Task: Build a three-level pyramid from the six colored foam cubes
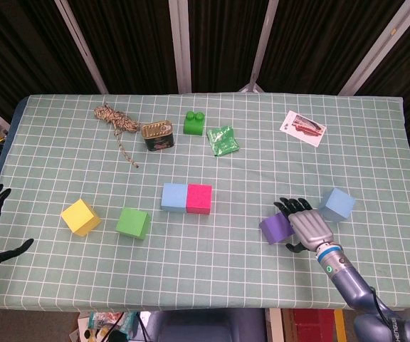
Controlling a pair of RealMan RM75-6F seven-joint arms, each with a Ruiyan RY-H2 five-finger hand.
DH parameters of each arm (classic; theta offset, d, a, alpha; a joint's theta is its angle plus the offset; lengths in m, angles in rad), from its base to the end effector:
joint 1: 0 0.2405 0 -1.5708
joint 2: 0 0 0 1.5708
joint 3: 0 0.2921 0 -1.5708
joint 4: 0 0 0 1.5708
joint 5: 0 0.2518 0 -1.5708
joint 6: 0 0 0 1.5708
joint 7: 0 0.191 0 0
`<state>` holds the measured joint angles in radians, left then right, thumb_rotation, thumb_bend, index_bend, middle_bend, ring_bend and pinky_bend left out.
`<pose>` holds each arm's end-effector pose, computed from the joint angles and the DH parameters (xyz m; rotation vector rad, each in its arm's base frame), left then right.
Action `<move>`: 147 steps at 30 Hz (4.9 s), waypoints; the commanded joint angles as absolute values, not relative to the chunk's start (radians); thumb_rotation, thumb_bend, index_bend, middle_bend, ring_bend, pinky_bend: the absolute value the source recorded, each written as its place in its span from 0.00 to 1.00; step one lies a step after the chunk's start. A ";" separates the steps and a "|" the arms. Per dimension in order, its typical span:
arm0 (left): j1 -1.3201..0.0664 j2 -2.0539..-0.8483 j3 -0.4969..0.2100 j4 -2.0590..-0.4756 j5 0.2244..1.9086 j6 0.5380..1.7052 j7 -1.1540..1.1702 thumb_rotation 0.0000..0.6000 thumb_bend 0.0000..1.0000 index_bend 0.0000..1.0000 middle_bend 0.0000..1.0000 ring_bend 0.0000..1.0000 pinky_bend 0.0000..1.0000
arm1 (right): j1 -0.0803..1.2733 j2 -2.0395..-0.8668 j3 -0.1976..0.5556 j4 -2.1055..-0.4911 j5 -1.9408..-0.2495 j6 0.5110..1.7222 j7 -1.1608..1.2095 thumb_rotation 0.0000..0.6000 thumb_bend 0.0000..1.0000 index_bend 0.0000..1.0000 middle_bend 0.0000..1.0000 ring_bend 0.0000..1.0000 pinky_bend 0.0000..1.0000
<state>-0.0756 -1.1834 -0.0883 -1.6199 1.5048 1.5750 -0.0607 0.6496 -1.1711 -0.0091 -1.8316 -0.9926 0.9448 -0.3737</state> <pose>-0.3419 0.2385 0.1347 -1.2656 -0.9127 -1.0828 -0.2451 -0.3447 0.0046 1.8828 -1.1104 0.6088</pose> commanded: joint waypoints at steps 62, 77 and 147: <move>-0.082 -1.181 -0.091 -1.607 1.491 1.550 -0.093 1.00 0.10 0.00 0.00 0.00 0.00 | 0.918 -1.461 0.266 -1.746 -0.392 1.044 -0.507 1.00 0.30 0.42 0.11 0.03 0.00; -0.087 -1.173 -0.089 -1.617 1.481 1.532 -0.100 1.00 0.10 0.00 0.00 0.00 0.00 | 0.980 -1.538 0.272 -1.688 -0.314 1.110 -0.601 1.00 0.31 0.42 0.11 0.03 0.00; -0.087 -1.158 -0.078 -1.626 1.488 1.521 -0.121 1.00 0.10 0.00 0.00 0.00 0.00 | 0.996 -1.677 0.335 -1.621 -0.263 1.198 -0.680 1.00 0.31 0.42 0.11 0.03 0.00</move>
<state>-0.0874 -1.1583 -0.0783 -1.6256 1.4878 1.5212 -0.1207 0.9960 -1.6764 0.3344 -1.6209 -0.2624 1.1978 -0.6796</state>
